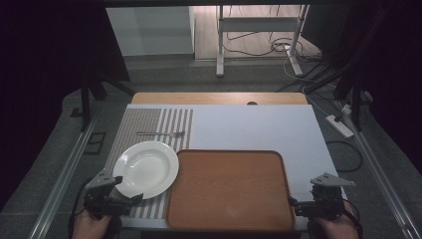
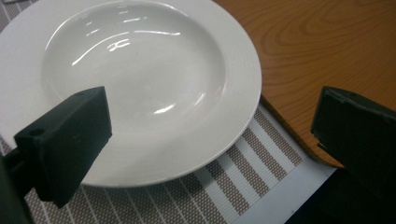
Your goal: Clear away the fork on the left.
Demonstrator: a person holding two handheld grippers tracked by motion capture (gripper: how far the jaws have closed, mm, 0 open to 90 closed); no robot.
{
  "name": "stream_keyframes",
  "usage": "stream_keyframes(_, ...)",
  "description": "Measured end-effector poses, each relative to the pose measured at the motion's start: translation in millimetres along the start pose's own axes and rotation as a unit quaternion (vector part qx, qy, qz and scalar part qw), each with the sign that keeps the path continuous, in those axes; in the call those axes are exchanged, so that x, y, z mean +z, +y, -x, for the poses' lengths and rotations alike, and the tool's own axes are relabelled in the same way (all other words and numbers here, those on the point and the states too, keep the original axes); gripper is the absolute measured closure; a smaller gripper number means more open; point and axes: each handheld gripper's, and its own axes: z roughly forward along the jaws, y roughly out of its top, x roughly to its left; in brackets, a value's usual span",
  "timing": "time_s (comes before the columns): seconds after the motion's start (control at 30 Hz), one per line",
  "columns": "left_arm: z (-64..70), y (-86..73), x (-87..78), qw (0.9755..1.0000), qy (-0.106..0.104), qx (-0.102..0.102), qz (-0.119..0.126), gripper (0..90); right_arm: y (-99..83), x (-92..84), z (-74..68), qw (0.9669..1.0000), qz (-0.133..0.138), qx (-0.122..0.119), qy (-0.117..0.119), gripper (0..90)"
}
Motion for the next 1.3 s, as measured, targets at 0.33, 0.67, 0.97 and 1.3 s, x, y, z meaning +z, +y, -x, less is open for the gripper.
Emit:
stream_keyframes(0.33,-4.1,7.1,5.2,0.9997,-0.015,0.016,0.006,0.0,0.0,0.0,0.0,1.0,0.0,0.0,0.0,0.0)
stream_keyframes(0.67,-13.0,10.8,11.5,0.9994,-0.031,0.008,0.014,0.0,-0.1,-0.1,0.2,1.0,0.0,-0.001,0.002,0.0)
stream_keyframes(0.97,-19.1,17.9,20.3,0.9997,-0.022,0.011,0.004,0.0,0.0,0.2,0.2,1.0,-0.001,-0.002,0.002,0.0)
stream_keyframes(1.3,-26.1,29.5,30.4,0.9998,-0.018,0.012,0.001,0.0,0.2,0.5,0.1,1.0,-0.004,-0.004,0.003,0.0)
